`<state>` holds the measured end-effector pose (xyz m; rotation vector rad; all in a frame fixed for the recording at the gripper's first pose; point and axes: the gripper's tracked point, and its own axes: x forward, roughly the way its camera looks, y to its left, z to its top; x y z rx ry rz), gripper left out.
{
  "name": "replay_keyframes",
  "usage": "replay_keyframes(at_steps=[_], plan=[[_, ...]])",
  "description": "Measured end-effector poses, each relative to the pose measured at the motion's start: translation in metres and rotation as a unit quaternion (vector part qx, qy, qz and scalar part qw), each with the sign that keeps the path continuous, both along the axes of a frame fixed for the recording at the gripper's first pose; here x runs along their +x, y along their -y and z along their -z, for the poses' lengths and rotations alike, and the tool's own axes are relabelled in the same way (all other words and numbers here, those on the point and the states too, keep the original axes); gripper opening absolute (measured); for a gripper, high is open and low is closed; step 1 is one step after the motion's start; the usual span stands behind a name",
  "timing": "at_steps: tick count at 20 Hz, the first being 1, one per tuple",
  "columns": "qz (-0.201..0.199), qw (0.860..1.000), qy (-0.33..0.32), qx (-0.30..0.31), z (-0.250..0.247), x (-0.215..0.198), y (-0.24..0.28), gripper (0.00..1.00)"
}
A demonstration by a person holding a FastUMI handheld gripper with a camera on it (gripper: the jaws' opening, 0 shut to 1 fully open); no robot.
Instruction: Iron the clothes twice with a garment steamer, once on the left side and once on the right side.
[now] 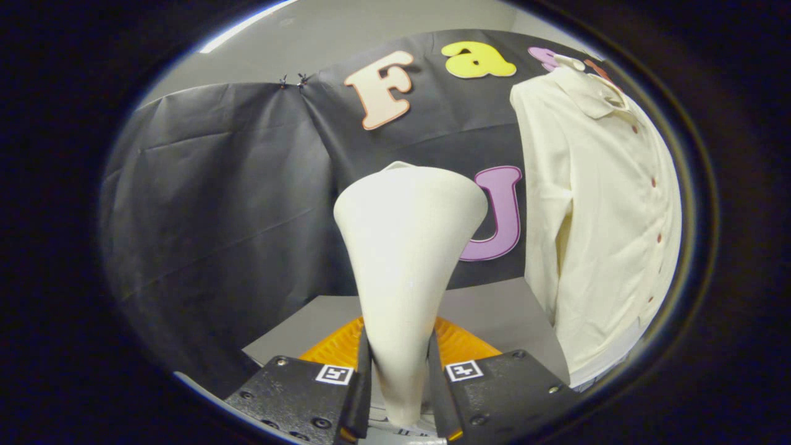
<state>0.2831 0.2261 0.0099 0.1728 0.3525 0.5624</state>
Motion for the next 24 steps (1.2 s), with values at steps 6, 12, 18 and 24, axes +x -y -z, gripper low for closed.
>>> replay_keyframes(at_steps=[6, 12, 18, 24], plan=[[0.026, 0.996, 0.066, 0.057, -0.062, -0.016, 0.057, 0.41], [0.111, 0.989, 0.097, 0.021, -0.100, -0.007, 0.161, 0.42], [0.154, 0.982, 0.105, 0.014, -0.120, 0.006, 0.216, 0.42], [0.174, 0.978, 0.114, -0.018, -0.120, 0.040, 0.235, 0.43]])
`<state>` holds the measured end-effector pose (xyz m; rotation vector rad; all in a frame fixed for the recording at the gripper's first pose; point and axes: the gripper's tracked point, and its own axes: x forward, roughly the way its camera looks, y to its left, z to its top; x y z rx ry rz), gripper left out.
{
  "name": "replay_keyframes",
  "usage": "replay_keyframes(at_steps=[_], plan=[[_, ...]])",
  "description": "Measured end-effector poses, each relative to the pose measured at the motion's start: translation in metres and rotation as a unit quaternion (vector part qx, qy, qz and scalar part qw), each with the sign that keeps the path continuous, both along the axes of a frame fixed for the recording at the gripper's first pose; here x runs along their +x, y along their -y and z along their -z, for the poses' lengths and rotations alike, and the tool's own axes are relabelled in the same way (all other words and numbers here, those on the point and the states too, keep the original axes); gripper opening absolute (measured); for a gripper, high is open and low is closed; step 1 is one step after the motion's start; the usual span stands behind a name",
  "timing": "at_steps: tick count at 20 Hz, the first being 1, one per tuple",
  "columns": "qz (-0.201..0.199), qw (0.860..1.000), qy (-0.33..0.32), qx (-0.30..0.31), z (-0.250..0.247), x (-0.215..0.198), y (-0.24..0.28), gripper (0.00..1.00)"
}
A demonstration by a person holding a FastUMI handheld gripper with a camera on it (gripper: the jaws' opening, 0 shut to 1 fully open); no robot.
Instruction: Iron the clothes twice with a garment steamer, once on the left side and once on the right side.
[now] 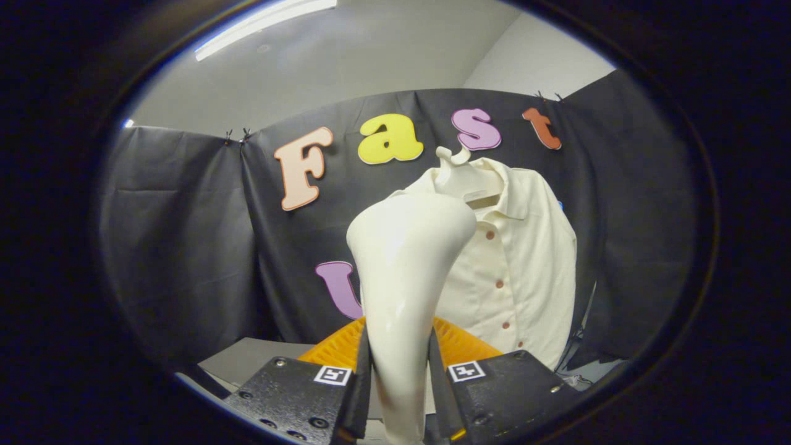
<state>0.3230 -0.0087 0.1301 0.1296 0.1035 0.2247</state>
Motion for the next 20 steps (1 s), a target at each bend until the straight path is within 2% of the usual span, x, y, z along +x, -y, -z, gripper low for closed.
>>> replay_keyframes(at_steps=[3, 11, 15, 20], plan=[[0.004, 1.000, -0.005, -0.011, 0.011, 0.025, 0.005, 0.43], [0.029, 0.999, -0.040, 0.019, 0.047, 0.087, 0.019, 0.43], [0.028, 0.998, -0.058, 0.005, 0.066, 0.099, 0.018, 0.44], [0.004, 0.997, -0.082, 0.002, 0.097, 0.098, 0.007, 0.44]])
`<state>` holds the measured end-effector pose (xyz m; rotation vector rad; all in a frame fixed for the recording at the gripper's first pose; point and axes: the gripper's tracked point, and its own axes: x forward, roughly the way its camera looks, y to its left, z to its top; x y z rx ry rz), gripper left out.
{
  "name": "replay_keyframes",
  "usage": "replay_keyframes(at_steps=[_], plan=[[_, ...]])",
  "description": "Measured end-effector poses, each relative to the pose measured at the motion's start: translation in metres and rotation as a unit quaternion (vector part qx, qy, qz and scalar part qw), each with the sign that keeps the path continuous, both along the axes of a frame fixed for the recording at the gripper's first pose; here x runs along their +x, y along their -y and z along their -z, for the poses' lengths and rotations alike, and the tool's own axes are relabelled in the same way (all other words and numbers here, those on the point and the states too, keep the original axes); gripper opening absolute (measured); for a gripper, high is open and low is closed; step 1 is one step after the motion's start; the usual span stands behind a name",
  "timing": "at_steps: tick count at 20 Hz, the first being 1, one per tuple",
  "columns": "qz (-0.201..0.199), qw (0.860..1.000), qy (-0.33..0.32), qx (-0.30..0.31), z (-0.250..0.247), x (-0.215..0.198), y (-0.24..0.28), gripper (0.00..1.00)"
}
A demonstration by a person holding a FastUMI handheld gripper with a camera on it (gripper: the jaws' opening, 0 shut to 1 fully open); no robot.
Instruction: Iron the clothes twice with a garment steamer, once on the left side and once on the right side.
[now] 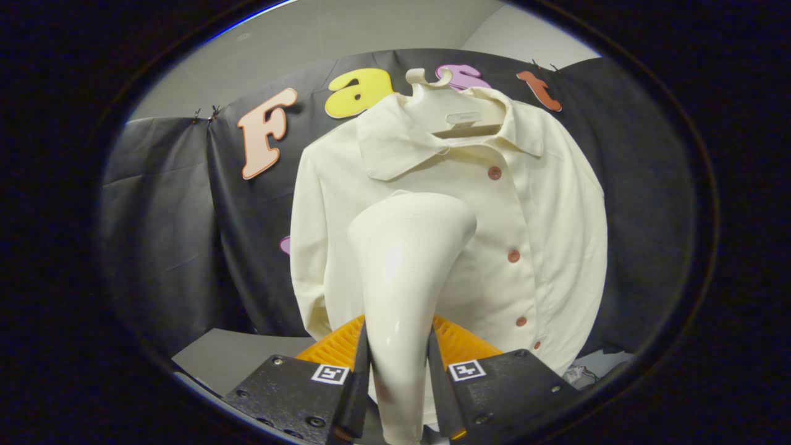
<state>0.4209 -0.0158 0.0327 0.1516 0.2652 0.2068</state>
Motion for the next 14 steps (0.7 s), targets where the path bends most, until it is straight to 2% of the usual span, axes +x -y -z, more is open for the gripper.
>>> replay_keyframes(at_steps=[10, 14], plan=[[0.003, 0.999, -0.045, 0.013, 0.049, -0.015, -0.004, 0.44], [0.004, 0.998, -0.070, -0.003, 0.076, -0.024, -0.003, 0.44]])
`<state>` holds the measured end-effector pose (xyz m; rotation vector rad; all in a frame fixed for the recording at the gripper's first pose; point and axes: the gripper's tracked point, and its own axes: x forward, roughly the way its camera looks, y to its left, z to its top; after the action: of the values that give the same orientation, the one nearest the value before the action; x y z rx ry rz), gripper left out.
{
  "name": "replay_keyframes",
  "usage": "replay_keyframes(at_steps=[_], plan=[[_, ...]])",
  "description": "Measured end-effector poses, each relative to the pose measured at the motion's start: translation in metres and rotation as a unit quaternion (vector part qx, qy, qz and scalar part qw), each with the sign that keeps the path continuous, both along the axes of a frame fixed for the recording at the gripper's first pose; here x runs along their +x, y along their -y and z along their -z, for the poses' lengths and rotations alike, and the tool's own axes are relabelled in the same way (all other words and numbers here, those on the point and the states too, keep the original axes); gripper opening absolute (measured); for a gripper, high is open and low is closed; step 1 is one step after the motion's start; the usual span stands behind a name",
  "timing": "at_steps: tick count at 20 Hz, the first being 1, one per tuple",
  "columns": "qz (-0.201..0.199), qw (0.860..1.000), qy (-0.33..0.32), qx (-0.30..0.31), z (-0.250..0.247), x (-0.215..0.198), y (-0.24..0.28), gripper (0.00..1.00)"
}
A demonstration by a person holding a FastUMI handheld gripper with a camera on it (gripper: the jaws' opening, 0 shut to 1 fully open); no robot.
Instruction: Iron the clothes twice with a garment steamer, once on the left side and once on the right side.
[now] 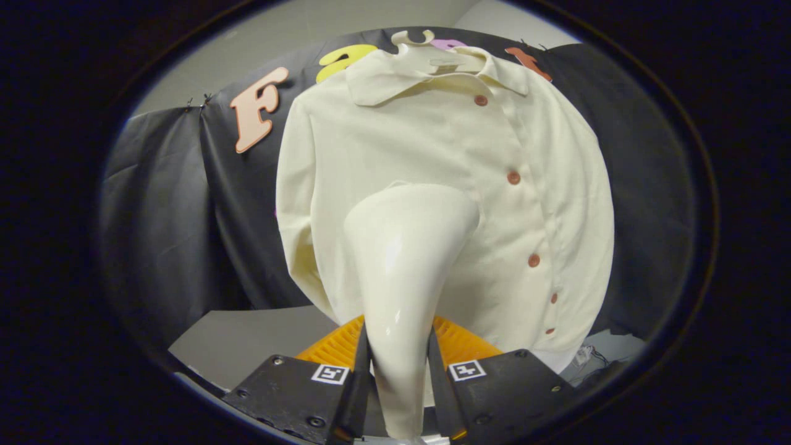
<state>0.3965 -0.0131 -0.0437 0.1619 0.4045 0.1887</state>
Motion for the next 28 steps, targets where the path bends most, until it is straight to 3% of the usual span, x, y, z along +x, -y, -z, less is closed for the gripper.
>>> replay_keyframes(at_steps=[6, 18, 28], plan=[[-0.013, 0.999, -0.031, -0.034, 0.045, -0.017, -0.001, 0.45], [-0.012, 0.997, -0.078, -0.001, 0.163, -0.050, 0.014, 0.45], [-0.005, 0.992, -0.126, -0.011, 0.239, -0.071, 0.023, 0.45]])
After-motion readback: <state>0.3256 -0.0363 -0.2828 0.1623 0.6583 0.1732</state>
